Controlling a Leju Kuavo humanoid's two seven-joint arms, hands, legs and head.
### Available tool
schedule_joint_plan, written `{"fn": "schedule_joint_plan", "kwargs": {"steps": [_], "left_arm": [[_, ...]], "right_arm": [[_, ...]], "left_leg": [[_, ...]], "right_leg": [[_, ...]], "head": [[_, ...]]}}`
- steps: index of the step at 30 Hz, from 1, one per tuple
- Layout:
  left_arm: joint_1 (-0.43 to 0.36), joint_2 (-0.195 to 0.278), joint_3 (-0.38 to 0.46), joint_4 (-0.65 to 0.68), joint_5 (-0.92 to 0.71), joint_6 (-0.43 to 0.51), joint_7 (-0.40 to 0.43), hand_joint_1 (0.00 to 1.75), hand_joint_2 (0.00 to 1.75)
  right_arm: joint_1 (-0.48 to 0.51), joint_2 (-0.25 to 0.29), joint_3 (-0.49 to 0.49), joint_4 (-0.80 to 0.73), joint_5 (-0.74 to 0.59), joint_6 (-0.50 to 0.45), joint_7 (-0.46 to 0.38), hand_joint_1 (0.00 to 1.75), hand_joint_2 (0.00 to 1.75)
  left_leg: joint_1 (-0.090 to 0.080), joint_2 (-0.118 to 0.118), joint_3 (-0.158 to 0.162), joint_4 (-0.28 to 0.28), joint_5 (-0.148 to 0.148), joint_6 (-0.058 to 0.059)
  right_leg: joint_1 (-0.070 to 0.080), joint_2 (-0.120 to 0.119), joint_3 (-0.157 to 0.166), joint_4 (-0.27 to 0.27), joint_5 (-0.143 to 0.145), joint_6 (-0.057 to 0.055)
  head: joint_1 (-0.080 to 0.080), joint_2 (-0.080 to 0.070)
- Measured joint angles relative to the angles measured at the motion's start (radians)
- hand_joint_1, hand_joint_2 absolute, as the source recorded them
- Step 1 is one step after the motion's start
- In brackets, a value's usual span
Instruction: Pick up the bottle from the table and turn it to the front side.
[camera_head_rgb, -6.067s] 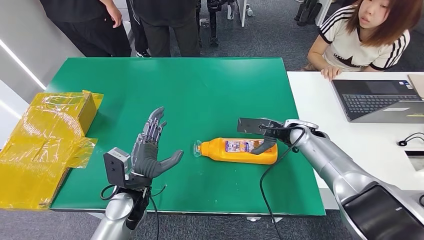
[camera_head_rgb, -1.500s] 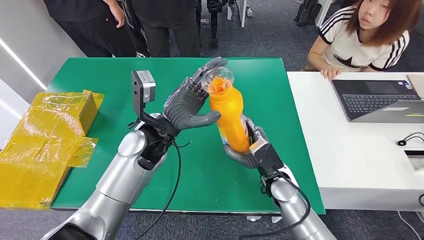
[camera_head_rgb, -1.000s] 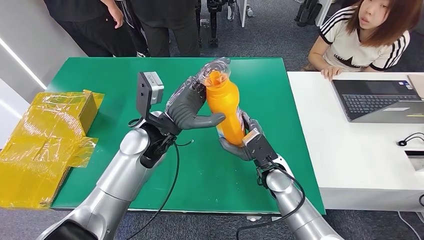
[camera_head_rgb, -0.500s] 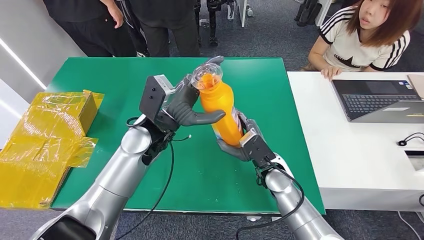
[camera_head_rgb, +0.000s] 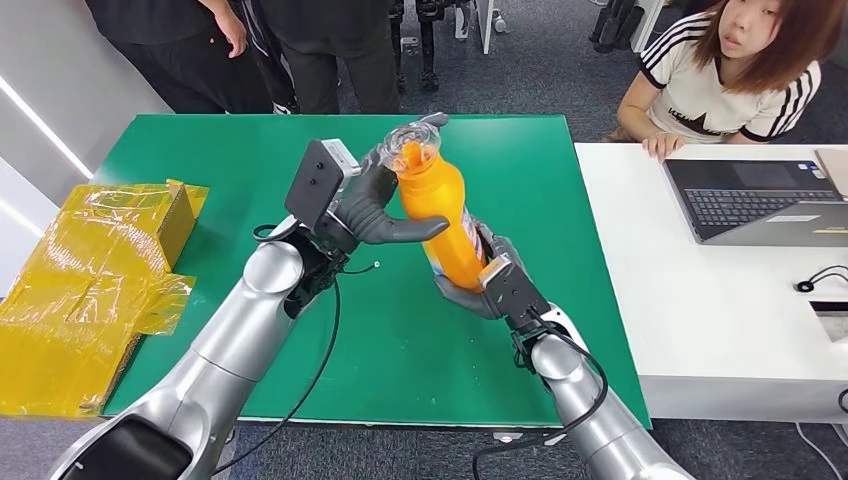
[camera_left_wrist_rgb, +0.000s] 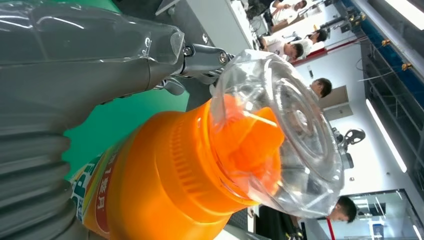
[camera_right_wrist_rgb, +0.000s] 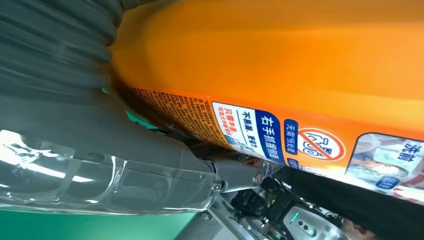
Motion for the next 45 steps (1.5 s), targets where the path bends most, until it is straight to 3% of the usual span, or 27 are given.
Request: {"fn": "schedule_joint_plan", "kwargs": {"steps": [21,22,26,38,39,42,43,45], "left_arm": [[-0.004,-0.015,0.000,0.025,0.095,-0.088,0.014,0.00,1.75],[-0.005,-0.015,0.000,0.026,0.101,-0.091,0.014,0.06,1.75],[-0.011,-0.022,0.000,0.031,0.116,-0.088,0.012,1.75,1.75],[-0.016,-0.033,0.000,0.042,0.173,-0.064,-0.020,1.75,1.75],[-0.016,-0.033,0.000,0.043,0.179,-0.065,-0.021,1.75,1.75],[-0.017,-0.034,0.000,0.050,0.204,-0.075,-0.024,1.75,1.75],[-0.017,-0.034,0.000,0.052,0.212,-0.079,-0.025,1.75,1.75],[-0.017,-0.034,0.000,0.057,0.225,-0.090,-0.027,1.75,1.75]], "right_arm": [[-0.038,0.011,0.002,0.085,-0.018,-0.003,-0.029,1.75,1.75],[-0.040,0.011,0.002,0.088,-0.021,-0.004,-0.031,1.75,1.75],[-0.046,0.015,0.002,0.094,-0.027,-0.004,-0.037,1.75,1.75],[-0.068,0.041,-0.003,0.124,-0.018,-0.008,-0.049,1.75,1.75],[-0.069,0.042,-0.004,0.126,-0.016,-0.008,-0.052,1.61,1.75],[-0.070,0.044,-0.006,0.131,-0.011,-0.015,-0.057,0.30,1.75],[-0.070,0.044,-0.007,0.132,-0.008,-0.019,-0.058,0.00,1.75],[-0.070,0.045,-0.008,0.134,-0.003,-0.023,-0.060,0.00,1.75]], "left_leg": [[0.000,0.000,0.000,0.000,0.000,0.000],[0.000,0.000,0.000,0.000,0.000,0.000],[0.000,0.000,0.000,0.000,0.000,0.000],[0.000,0.000,0.000,0.000,0.000,0.000],[0.000,0.000,0.000,0.000,0.000,0.000],[0.000,0.000,0.000,0.000,0.000,0.000],[0.000,0.000,0.000,0.000,0.000,0.000],[0.000,0.000,0.000,0.000,0.000,0.000]], "right_leg": [[0.000,0.000,0.000,0.000,0.000,0.000],[0.000,0.000,0.000,0.000,0.000,0.000],[0.000,0.000,0.000,0.000,0.000,0.000],[0.000,0.000,-0.001,0.000,0.000,0.000],[0.000,0.000,-0.001,0.000,0.000,0.000],[0.000,0.000,-0.001,0.000,0.000,0.000],[0.000,0.000,-0.001,0.000,0.000,0.000],[0.000,0.000,-0.001,0.000,0.000,0.000]], "head": [[0.000,0.000],[0.000,0.000],[0.000,0.000],[0.000,0.000],[0.000,0.000],[0.000,0.000],[0.000,0.000],[0.000,0.000]]}}
